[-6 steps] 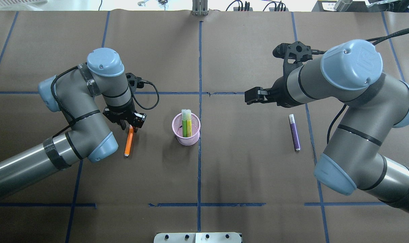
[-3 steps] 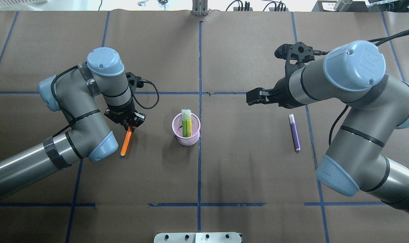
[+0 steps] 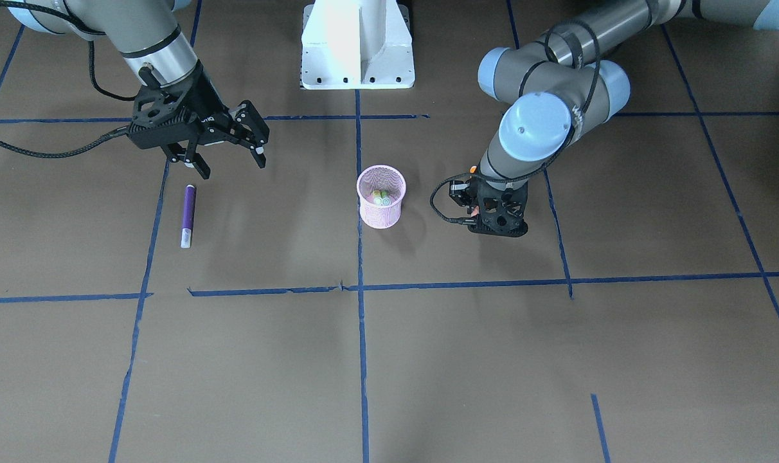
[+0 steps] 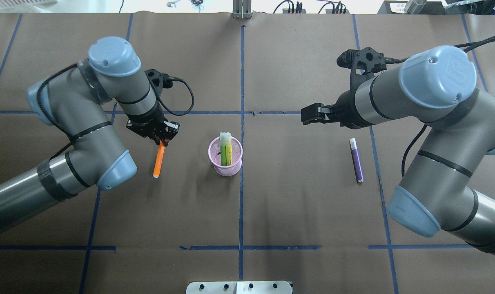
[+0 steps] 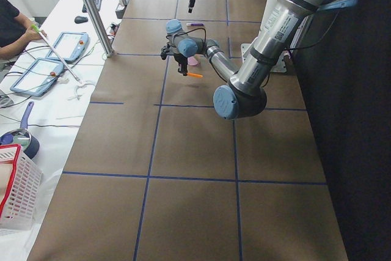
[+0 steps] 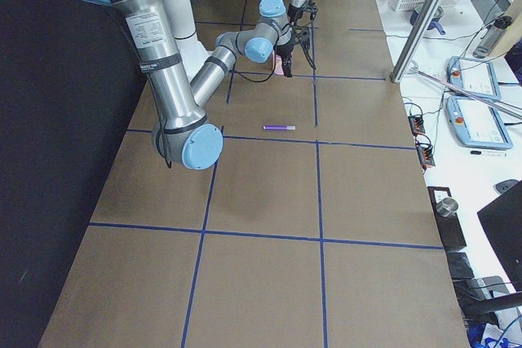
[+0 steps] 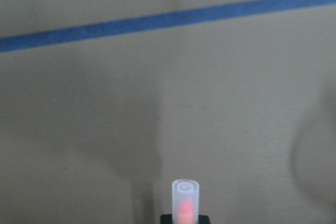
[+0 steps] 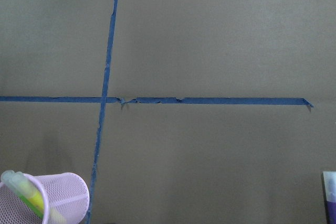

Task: Collect pens into pen holder
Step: 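Carry the orange marker with the left gripper into the pink cup and release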

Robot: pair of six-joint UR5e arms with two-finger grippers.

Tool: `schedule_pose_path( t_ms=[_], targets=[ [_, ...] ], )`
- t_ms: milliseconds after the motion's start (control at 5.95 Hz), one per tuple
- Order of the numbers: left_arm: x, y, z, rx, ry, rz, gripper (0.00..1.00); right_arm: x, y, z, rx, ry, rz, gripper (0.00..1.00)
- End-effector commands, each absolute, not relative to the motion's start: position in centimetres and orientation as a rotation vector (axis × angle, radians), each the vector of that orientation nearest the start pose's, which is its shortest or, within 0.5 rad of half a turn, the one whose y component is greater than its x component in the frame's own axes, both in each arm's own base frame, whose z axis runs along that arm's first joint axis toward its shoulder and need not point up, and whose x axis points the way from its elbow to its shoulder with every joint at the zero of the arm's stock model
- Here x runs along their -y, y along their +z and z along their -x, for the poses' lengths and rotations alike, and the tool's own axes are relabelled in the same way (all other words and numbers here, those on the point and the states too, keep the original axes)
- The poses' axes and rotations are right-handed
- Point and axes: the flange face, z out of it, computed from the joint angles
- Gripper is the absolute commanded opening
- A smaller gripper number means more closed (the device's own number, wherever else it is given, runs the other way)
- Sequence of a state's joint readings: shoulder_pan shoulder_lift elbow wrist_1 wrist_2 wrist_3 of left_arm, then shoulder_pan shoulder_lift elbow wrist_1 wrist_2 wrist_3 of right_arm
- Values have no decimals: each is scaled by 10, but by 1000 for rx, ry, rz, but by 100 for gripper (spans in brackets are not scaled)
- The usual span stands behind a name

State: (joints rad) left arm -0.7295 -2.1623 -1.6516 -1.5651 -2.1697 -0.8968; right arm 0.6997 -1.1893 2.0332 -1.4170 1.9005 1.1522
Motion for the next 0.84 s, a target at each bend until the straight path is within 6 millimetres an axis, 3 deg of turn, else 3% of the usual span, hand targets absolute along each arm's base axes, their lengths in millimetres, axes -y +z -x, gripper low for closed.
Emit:
schedule_pose_path(
  t_ms=[0, 168, 336, 673],
  targets=[
    [486, 199, -404, -971, 89, -125, 0, 432, 234, 340, 997, 108, -278, 100],
    [480, 173, -390, -997, 74, -275, 0, 433, 238, 330, 992, 121, -282, 100],
    [466, 165, -408, -1011, 93, -370, 4, 437, 242, 325, 984, 134, -284, 100],
    [458, 127, -416, -1061, 70, -555, 5, 437, 253, 317, 968, 133, -286, 100]
  ],
)
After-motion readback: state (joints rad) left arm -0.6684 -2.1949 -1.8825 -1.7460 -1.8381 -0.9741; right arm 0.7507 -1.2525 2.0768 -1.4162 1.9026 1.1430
